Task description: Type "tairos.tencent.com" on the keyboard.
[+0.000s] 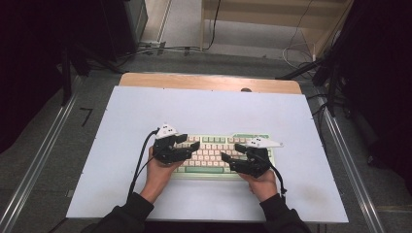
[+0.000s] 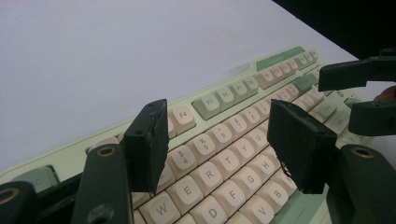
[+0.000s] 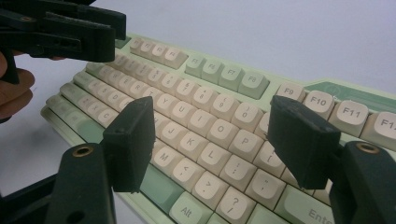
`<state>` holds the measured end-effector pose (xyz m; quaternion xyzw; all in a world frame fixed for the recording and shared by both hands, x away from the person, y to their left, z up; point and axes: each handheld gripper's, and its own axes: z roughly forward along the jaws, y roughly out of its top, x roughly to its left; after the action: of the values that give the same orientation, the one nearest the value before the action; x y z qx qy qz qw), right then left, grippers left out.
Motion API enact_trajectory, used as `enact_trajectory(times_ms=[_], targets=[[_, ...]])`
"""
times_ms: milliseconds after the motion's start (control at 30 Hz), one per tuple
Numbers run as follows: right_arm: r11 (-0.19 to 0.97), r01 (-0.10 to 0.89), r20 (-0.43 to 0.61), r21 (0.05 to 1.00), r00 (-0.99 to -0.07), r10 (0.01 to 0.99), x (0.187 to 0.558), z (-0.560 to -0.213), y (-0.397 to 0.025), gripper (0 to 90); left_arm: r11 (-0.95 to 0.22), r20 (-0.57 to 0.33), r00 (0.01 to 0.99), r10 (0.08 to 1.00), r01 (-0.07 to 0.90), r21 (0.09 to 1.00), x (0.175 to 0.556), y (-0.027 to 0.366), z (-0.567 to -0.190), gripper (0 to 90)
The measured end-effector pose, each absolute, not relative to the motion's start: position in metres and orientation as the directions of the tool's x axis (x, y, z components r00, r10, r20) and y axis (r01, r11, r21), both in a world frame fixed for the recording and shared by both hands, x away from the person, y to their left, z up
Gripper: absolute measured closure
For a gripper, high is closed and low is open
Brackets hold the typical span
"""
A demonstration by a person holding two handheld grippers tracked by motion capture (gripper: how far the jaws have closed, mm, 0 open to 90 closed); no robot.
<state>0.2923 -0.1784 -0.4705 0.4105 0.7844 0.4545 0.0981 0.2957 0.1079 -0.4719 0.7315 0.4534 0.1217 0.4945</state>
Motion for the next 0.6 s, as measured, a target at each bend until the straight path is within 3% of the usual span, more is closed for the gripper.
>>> enact_trajectory(times_ms=[600], targets=[[0.245, 0.552, 0.218, 0.797, -0.641, 0.736, 0.2911, -0.4695, -0.1793, 32.2, -0.102, -0.256, 0.562, 0.787, 0.527, 0.844, 0.2876, 0.1143, -0.4723, 39.5]])
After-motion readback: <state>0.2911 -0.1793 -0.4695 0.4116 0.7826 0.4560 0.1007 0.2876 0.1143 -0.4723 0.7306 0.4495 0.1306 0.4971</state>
